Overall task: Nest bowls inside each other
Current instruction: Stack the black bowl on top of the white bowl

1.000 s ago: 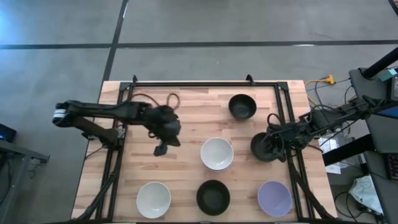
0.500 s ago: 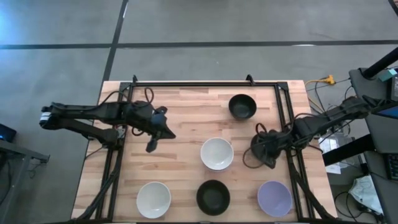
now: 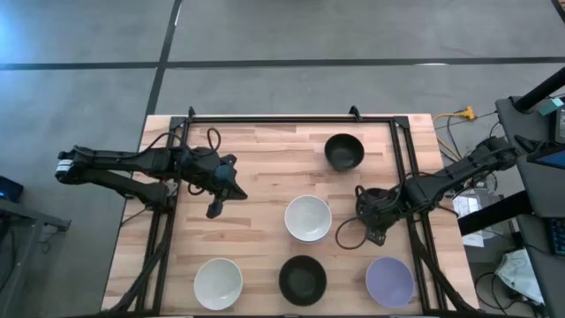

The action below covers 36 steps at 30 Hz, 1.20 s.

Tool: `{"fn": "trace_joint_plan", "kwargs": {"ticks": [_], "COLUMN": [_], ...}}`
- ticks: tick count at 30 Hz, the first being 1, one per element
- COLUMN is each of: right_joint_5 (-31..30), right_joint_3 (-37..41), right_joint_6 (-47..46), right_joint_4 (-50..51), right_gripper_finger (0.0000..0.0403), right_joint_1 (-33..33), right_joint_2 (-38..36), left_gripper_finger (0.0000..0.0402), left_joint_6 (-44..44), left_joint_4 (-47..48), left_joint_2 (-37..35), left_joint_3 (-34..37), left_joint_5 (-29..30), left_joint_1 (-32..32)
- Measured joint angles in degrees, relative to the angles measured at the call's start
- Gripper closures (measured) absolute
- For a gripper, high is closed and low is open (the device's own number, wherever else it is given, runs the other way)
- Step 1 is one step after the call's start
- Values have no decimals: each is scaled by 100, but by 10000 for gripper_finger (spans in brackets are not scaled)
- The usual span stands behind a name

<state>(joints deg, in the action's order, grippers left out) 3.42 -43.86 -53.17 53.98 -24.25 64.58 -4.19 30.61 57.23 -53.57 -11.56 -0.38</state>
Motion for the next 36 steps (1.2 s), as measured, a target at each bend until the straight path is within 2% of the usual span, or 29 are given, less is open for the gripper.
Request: {"fn": "trace_joint_plan", "kwargs": {"ticks": [11,14,17,21,29,33,36], "right_joint_5": [-44,-44,-35,-48,-10,-198,-552], "right_joint_3": [135,154,157,155,69,-137,-401], "right_joint_6": [16,17,15,23,20,447,1082], "right_joint_4": [-50,-64,-85,-60,-131,-356,-502], "right_gripper_finger": [279,302,341,385,390,390,390], "right_joint_1": [0,0,0,0,0,0,0], "right_joint_2": [767,874,896,779,166,-221,-419], "left_gripper_finger": [394,394,394,394,394,394,394], "left_joint_6": [2,2,2,2,2,4,4], "left_joint_4": [-16,-17,-17,-17,-49,-219,-398], "left_joint_2": [-2,-2,-2,-2,-2,16,31], "left_joint_3": [10,10,10,10,10,12,12], "left_joint_5": [-10,-10,-13,-13,-13,-15,-13], "left_joint_1": [0,0,0,0,-2,-2,-4]}}
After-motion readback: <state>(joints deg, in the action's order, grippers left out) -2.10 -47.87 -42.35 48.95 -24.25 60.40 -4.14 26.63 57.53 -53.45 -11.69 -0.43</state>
